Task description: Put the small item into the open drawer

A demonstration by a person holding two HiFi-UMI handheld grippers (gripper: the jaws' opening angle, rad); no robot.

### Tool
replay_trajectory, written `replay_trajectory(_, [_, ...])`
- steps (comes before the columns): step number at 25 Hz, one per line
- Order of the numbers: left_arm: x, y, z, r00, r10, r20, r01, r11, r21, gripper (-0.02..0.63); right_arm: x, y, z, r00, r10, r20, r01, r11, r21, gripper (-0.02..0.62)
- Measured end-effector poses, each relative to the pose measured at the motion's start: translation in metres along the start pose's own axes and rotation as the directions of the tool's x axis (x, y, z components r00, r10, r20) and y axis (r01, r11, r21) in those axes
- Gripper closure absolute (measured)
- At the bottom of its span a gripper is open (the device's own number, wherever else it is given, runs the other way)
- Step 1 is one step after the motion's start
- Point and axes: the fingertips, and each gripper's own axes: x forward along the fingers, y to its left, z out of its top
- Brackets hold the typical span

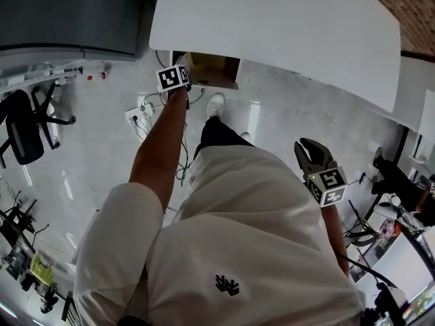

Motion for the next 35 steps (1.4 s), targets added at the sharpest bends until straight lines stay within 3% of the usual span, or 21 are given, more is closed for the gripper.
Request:
replay_trajectory(10, [0.036, 0.008, 0.002, 0.999, 0.023, -0.036, -0.025, 0.997, -0.067, 0.506, 0.008, -0.006, 0.018, 1.000, -0.007, -0.004, 0.008, 0.998, 0.065, 0.505])
replay_trajectory(22, [0.051, 0.015, 0.001, 0.999, 0.019, -0.042, -0.025, 0.989, -0.143, 0.505, 0.011, -0.006, 0.020, 1.000, -0.008, -0.028, 0.010, 0.997, 0.073, 0.505])
replay_trajectory(29, [0.054, 0.014, -0.003, 0.999, 0.008, -0.041, -0.013, 0.990, -0.139, 0.497, 0.010, -0.016, -0.002, 0.999, -0.009, -0.050, 0.012, 0.998, 0.058, 0.505])
replay_trajectory(35, [0.055, 0.015, -0.005, 0.999, -0.008, -0.032, 0.004, 0.993, -0.122, 0.437, 0.010, -0.015, 0.003, 0.999, -0.015, -0.042, 0.018, 0.998, 0.063, 0.503])
